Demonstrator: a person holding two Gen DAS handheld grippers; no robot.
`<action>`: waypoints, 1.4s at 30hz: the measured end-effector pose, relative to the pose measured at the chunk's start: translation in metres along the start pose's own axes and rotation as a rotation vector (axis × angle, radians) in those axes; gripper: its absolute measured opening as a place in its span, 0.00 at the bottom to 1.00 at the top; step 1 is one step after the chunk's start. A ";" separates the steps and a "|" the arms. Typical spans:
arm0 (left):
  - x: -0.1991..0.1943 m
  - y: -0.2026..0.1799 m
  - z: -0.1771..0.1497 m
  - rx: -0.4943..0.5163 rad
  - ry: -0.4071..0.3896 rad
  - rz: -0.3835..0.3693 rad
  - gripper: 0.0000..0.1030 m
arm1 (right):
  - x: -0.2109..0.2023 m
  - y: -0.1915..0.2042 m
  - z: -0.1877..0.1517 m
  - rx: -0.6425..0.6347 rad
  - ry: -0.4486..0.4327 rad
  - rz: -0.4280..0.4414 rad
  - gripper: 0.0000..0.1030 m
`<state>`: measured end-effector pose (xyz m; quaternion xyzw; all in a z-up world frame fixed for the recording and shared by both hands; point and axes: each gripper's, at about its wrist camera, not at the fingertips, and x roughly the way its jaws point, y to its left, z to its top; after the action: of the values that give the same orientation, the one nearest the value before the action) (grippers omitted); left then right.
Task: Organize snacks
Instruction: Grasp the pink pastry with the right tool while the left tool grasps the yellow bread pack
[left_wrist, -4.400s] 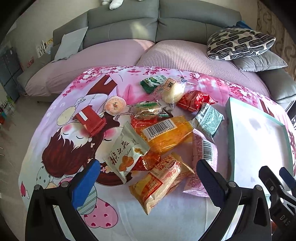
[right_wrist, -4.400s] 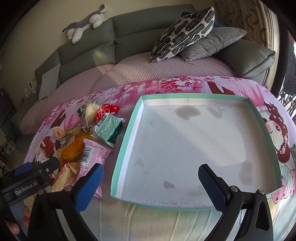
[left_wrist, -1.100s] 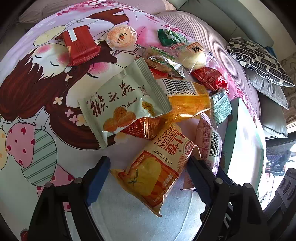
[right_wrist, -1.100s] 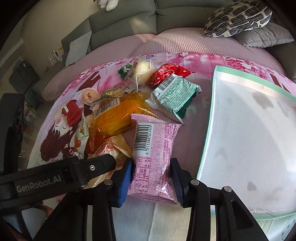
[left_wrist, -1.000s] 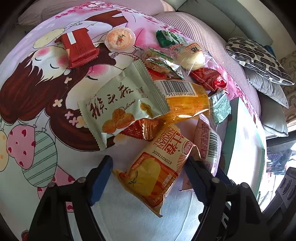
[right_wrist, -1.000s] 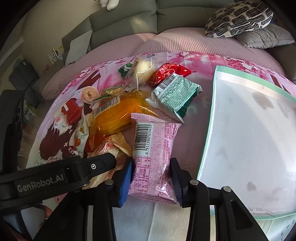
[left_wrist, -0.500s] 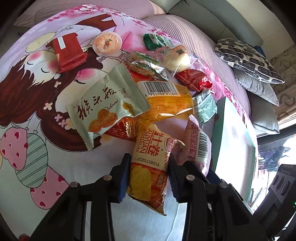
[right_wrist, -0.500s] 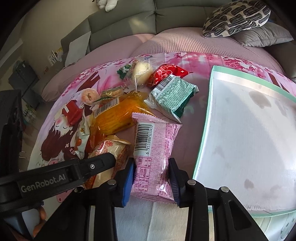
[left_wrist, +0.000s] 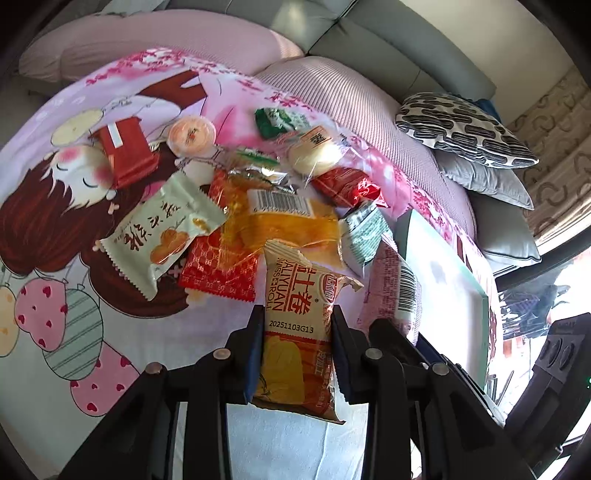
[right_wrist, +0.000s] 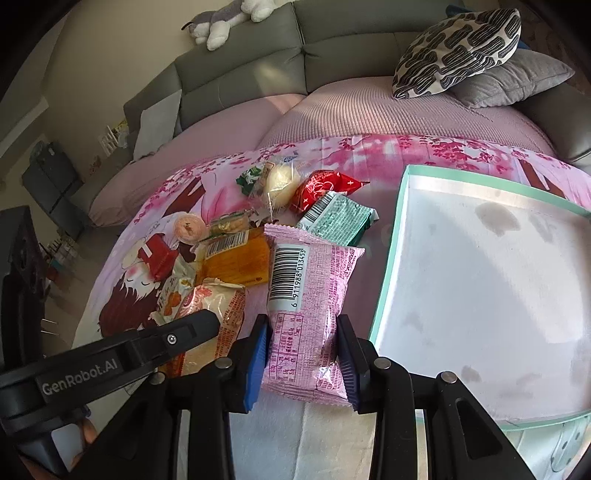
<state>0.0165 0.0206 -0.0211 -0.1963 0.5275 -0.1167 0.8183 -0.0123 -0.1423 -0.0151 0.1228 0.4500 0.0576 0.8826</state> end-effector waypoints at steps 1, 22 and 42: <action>0.000 -0.001 0.001 0.000 -0.003 -0.004 0.33 | -0.001 -0.001 0.001 0.004 -0.003 0.003 0.37; 0.016 -0.091 0.007 0.267 -0.021 -0.081 0.33 | -0.047 -0.115 0.018 0.283 -0.122 -0.302 0.37; 0.111 -0.197 -0.013 0.644 0.037 -0.070 0.34 | -0.055 -0.216 0.012 0.498 -0.117 -0.457 0.37</action>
<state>0.0546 -0.2030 -0.0289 0.0567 0.4712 -0.3090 0.8242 -0.0366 -0.3642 -0.0236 0.2338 0.4148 -0.2604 0.8399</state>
